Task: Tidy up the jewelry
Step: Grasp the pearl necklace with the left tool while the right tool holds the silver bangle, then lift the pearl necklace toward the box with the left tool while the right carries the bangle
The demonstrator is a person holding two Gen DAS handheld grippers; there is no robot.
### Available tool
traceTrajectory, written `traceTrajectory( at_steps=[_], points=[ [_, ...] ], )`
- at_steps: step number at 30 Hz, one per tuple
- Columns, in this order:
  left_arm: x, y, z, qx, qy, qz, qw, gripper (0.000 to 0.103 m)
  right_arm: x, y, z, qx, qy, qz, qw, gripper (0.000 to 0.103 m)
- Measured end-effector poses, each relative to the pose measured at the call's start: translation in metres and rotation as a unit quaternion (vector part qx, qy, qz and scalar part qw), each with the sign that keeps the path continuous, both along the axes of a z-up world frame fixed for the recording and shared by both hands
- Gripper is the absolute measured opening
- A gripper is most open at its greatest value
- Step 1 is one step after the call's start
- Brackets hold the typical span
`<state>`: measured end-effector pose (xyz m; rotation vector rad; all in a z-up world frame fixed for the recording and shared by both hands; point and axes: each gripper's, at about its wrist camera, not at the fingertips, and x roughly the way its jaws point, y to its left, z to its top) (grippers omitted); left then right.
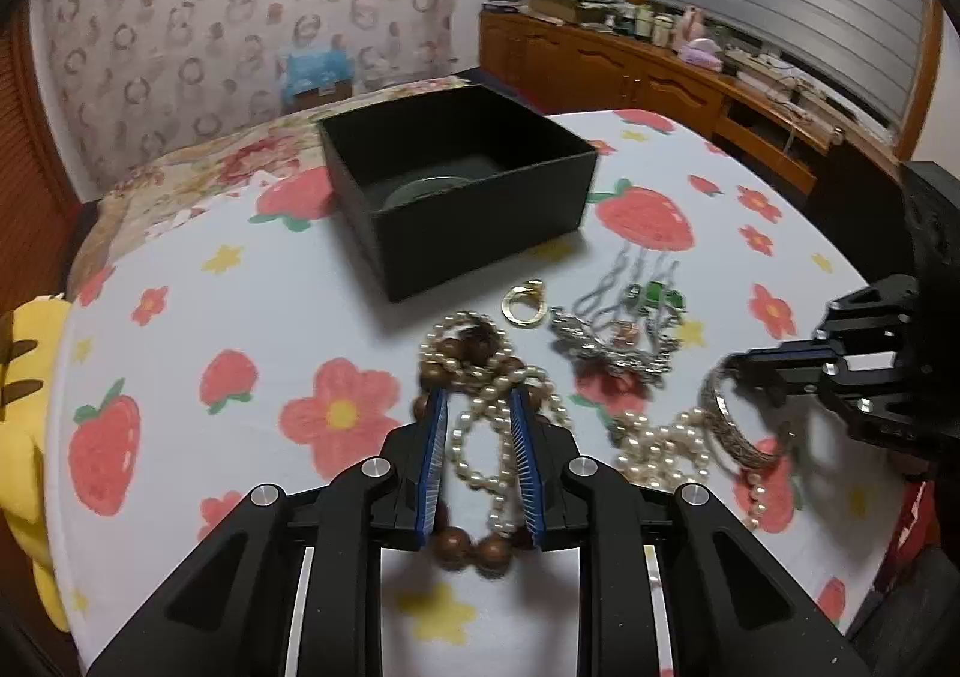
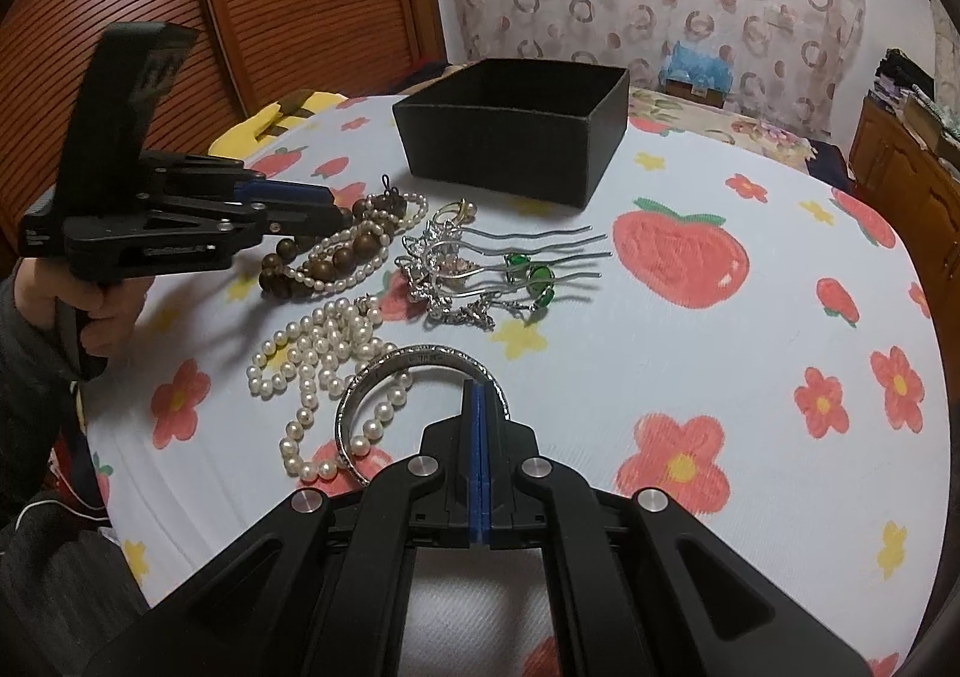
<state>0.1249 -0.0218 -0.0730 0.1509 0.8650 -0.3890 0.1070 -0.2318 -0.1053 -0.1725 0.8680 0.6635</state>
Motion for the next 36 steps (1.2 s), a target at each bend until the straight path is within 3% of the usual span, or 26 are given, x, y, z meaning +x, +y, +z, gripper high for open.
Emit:
traceTrajectory(
  at_steps=[10, 21, 27, 33, 36],
  points=[
    [0.015, -0.002, -0.015, 0.041, 0.013, 0.012, 0.9990, 0.021, 0.003, 0.002, -0.004, -0.009, 0.000, 0.005, 1.000, 0.001],
    [0.014, 0.003, -0.014, 0.024, 0.014, 0.005, 0.9996, 0.008, 0.004, 0.009, -0.003, -0.023, -0.002, 0.021, 1.000, 0.001],
    [-0.004, 0.006, 0.012, 0.001, -0.019, 0.006, 0.9998, 0.008, 0.000, 0.006, 0.010, -0.010, -0.023, 0.014, 1.000, 0.001],
    [-0.019, 0.006, 0.056, -0.024, -0.064, 0.001, 0.9976, 0.008, -0.004, 0.006, 0.038, 0.000, -0.060, 0.011, 0.998, 0.000],
    [-0.023, 0.005, 0.074, -0.028, -0.081, -0.001, 0.9963, 0.003, -0.002, 0.007, 0.045, 0.000, -0.066, 0.014, 0.998, 0.000]
  ],
)
